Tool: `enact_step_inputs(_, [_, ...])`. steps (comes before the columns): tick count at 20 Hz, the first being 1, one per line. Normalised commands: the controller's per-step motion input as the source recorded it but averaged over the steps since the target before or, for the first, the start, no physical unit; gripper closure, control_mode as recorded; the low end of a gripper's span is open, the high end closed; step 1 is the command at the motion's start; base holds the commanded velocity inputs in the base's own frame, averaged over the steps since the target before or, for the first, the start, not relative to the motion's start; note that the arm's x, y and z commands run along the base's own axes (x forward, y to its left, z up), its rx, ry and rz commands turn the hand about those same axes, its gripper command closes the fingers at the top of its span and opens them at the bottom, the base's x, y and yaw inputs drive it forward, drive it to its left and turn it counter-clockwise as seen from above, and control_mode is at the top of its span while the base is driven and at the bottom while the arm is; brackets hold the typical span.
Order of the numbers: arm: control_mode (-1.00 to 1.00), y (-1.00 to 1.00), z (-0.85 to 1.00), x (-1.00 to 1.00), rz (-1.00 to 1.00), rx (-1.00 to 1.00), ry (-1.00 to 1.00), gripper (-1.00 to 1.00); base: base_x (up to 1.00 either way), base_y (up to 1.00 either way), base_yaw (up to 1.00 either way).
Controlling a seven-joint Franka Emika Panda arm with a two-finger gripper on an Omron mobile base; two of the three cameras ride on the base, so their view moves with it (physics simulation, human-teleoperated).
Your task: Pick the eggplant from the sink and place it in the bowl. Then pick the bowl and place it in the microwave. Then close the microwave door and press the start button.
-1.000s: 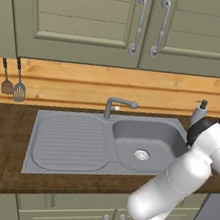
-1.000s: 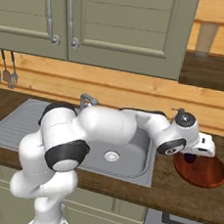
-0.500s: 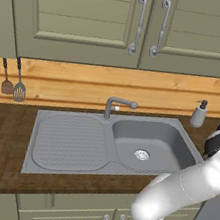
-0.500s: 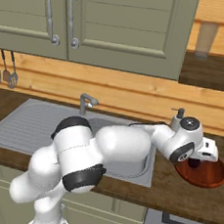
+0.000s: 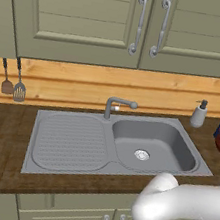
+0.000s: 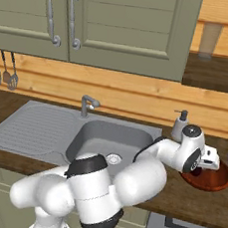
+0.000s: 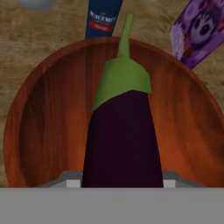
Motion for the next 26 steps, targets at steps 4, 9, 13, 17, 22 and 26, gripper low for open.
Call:
enact_step_inputs(4, [-1.00, -0.06, -0.27, 0.00, 0.00, 0.00, 0.00, 1.00, 0.00, 0.00, 0.00])
enact_step_inputs(9, [-1.00, -0.12, -0.16, 0.02, 0.00, 0.00, 0.00, 1.00, 0.00, 0.00, 0.00])
enact_step_inputs(13, [-1.00, -0.08, -0.17, 0.11, 0.00, 0.00, 0.00, -1.00, 0.00, 0.00, 0.00])
enact_step_inputs(17, [-1.00, -0.04, -0.11, 0.26, 0.02, 0.00, 0.01, -1.00, 0.00, 0.00, 0.00])
enact_step_inputs(22, [-1.00, -0.02, 0.00, 0.07, 0.02, 0.00, 0.00, -1.00, 0.00, 0.00, 0.00])
enact_step_inputs(26, [-1.00, 0.00, 0.06, 0.01, 0.00, 0.01, 0.00, -1.00, 0.00, 0.00, 0.00])
